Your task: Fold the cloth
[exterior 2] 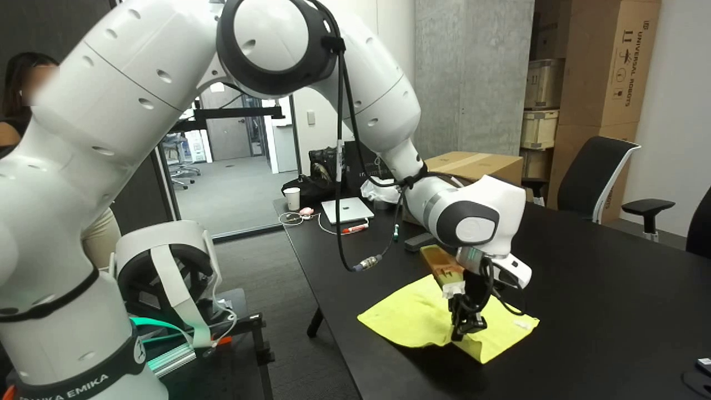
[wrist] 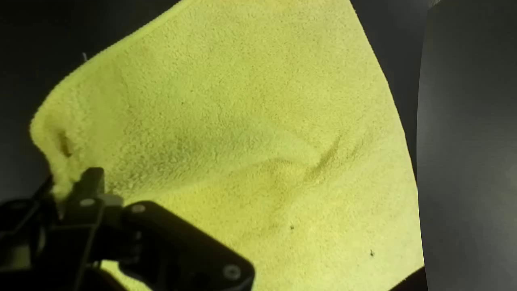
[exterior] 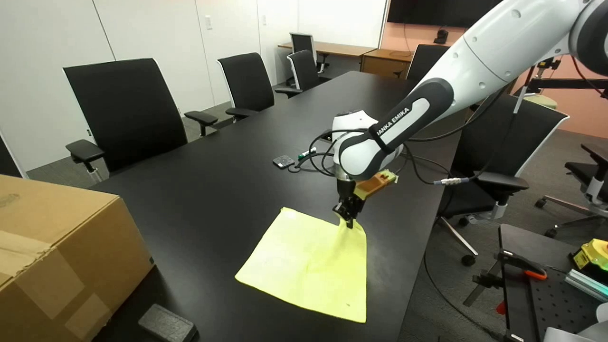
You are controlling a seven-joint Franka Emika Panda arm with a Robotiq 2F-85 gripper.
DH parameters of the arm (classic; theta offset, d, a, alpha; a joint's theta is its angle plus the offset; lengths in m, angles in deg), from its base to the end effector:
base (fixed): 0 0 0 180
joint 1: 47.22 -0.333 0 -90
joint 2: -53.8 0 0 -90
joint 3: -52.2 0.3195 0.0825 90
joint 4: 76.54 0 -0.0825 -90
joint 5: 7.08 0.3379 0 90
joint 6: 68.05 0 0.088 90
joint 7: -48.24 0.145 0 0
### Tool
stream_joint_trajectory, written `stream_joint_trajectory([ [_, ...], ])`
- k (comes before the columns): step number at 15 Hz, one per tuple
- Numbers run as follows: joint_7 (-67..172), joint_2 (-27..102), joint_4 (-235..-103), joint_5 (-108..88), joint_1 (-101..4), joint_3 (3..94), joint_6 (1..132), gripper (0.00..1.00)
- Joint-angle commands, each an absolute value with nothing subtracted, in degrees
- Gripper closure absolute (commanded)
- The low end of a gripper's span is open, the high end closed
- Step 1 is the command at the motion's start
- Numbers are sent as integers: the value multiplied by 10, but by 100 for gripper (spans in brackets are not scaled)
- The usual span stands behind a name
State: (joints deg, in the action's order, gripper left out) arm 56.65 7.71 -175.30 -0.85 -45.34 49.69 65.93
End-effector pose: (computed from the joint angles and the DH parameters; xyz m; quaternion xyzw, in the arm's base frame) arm 0.6074 -0.0409 0.1078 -0.9845 0.1467 0.0944 0.0157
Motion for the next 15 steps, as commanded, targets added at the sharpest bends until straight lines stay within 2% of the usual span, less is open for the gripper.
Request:
stream_joint_trajectory([
  [1, 568, 75, -1683, -45, -469, 483, 600, 91],
  [7, 545, 18, -1514, -88, -477, 493, 466, 92],
  [15, 560, -99, -1308, -103, -504, 489, 443, 92],
])
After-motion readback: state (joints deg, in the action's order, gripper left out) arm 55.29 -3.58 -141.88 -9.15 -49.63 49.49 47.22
